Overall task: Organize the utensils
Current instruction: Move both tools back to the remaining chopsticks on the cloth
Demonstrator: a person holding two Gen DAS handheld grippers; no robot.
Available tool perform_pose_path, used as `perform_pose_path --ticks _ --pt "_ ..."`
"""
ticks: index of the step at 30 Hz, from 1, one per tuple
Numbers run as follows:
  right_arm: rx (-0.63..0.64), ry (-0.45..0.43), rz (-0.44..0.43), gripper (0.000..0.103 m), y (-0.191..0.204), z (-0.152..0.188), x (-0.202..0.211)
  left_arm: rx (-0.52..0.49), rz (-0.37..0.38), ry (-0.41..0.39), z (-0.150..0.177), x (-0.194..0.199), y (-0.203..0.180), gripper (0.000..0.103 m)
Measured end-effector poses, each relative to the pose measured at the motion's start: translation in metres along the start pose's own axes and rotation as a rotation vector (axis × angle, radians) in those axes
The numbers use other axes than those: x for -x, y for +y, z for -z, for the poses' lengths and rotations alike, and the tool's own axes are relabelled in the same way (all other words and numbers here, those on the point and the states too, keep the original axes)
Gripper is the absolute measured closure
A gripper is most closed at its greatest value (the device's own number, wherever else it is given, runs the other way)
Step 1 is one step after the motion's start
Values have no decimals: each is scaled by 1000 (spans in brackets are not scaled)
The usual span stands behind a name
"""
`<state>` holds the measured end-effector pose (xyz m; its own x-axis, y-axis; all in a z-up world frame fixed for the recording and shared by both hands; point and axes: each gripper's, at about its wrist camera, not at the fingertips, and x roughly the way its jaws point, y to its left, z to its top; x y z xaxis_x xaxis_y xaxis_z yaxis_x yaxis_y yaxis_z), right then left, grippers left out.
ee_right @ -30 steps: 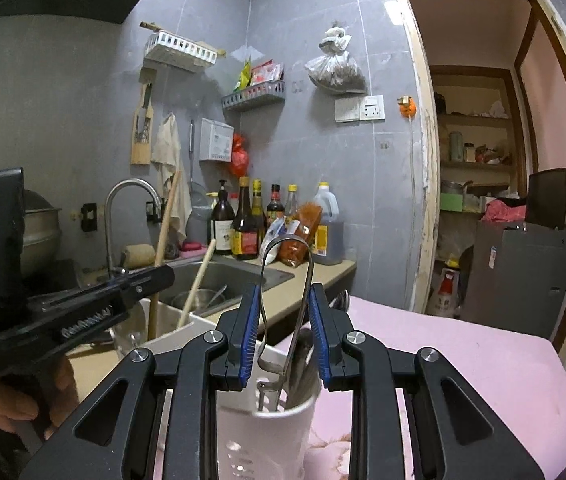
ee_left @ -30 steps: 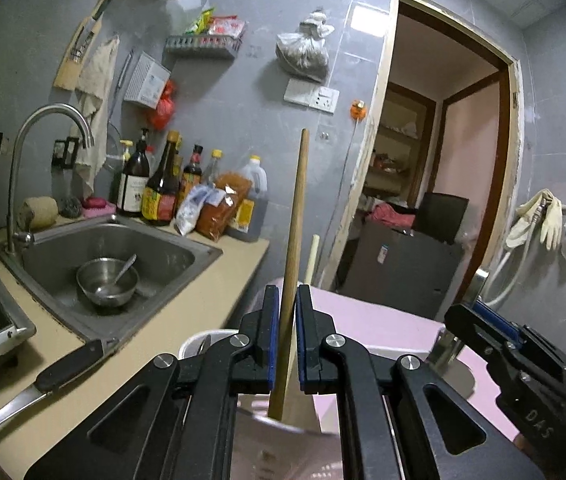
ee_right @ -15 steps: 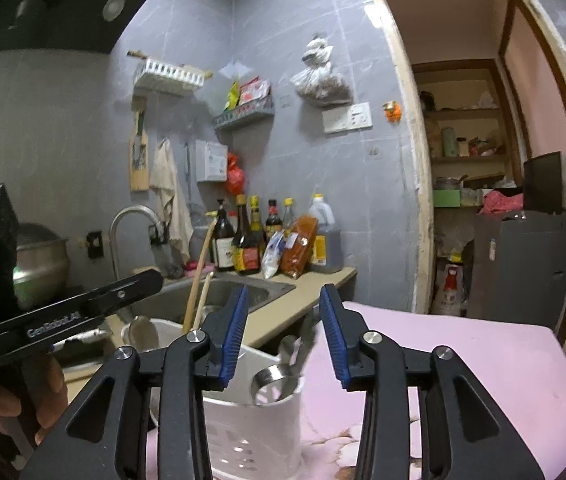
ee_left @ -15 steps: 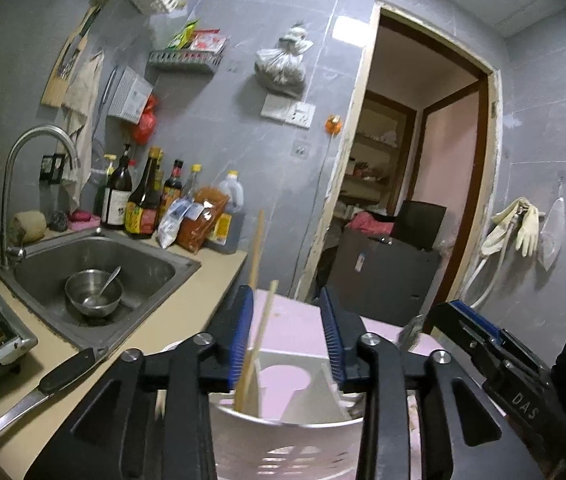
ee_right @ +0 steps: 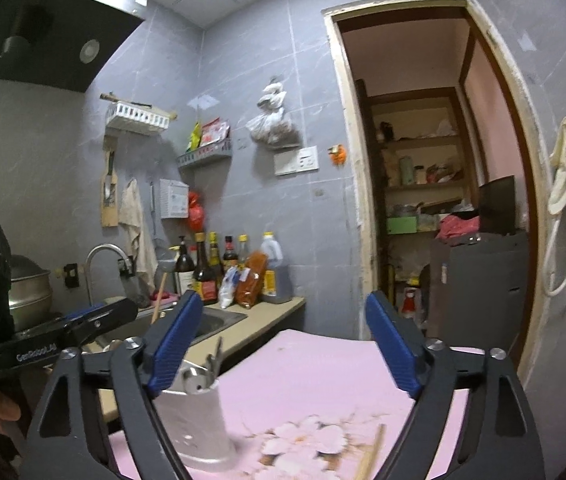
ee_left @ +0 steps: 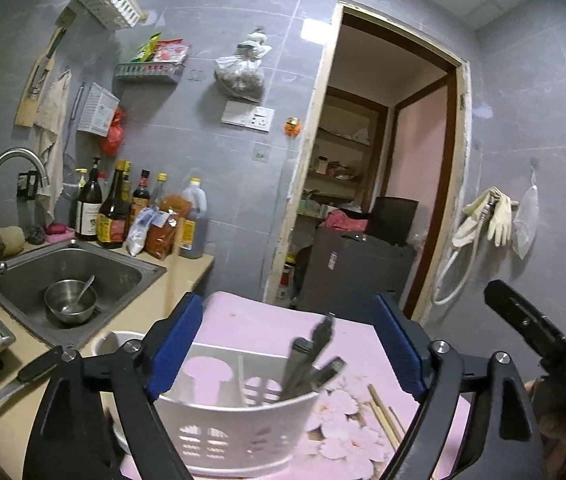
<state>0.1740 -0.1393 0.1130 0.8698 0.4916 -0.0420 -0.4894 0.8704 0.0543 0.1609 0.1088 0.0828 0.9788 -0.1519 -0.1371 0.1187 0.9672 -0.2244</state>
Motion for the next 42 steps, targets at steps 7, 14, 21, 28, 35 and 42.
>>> perform_pose_path --ticks 7,14,21,28,35,42 --pt "14 0 43 0 -24 2 29 -23 35 1 13 3 -29 3" --pt "18 38 99 0 -46 12 42 -53 72 54 31 -4 -55 2" --pt "41 152 184 0 -71 31 38 -69 58 185 60 -26 -77 2" --pt "15 311 193 0 -93 56 24 -114 22 351 88 -56 -90 2" --pt "2 471 169 3 -104 76 14 -147 4 496 109 -77 -94 2" --pt "25 648 107 23 -99 101 1 -123 4 620 125 -95 -86 3"
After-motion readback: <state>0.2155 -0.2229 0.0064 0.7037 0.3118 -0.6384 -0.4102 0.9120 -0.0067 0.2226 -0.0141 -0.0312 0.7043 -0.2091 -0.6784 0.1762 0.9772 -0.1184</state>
